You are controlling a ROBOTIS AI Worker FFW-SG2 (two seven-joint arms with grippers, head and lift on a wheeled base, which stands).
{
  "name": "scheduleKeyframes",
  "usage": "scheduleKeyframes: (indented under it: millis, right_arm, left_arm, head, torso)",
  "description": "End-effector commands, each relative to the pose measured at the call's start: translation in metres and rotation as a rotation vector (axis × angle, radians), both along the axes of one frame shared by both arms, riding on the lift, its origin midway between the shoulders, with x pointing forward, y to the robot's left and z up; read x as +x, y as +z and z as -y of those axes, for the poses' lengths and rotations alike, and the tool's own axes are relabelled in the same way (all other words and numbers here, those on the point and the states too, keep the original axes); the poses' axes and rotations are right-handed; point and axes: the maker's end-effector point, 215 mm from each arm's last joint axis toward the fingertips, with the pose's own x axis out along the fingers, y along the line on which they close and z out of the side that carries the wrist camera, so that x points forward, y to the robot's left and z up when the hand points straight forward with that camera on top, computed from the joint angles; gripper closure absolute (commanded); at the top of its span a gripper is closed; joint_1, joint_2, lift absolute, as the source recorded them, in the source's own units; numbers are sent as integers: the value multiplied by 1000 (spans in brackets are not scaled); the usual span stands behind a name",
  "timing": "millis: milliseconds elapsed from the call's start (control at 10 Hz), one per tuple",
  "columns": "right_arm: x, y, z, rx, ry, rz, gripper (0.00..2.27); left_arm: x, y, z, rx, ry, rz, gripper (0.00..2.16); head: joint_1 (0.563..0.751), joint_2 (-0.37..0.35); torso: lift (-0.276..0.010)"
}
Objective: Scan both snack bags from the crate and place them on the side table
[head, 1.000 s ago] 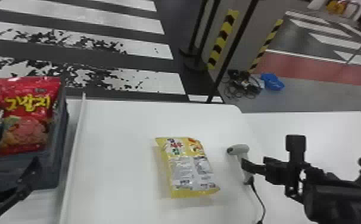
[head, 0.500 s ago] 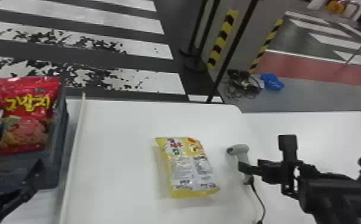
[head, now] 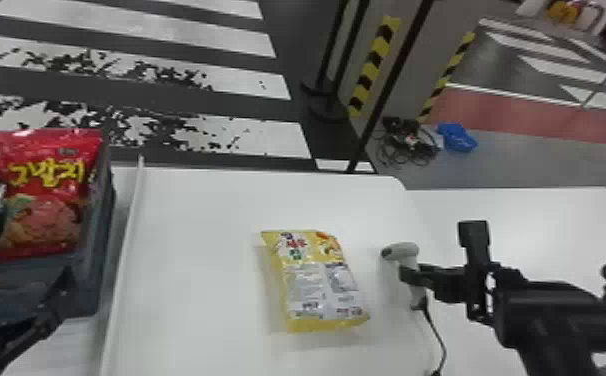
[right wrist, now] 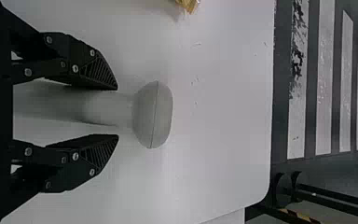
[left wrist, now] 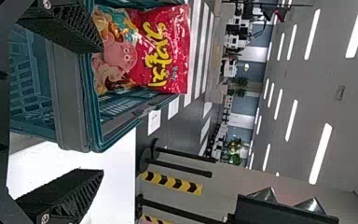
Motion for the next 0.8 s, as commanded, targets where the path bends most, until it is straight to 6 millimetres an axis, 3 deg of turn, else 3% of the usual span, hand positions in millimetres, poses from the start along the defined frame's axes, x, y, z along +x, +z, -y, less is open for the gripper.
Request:
scheduleKeyframes:
  millis: [0, 200, 400, 700]
  right_arm:
    - [0, -2, -1, -4, 0, -9, 2078]
    - [1, -1, 0, -12, 2, -11, 2253]
    - [-5, 3, 0, -5, -13, -29, 2253]
    - [-32, 21, -6, 10, -50, -99, 2253]
  left_arm:
    - [0, 0, 0, 1, -1, 0, 76]
    - [0, -2, 0, 0, 0, -3, 76]
    - [0, -2, 0, 0, 0, -3, 76]
    - [1, 1, 0, -1, -1, 2, 76]
  head:
    - [695, -350]
    - [695, -350]
    - [695, -350]
    - [695, -350]
  torso:
    - [-95]
    - [-95]
    - [-95]
    - [-95]
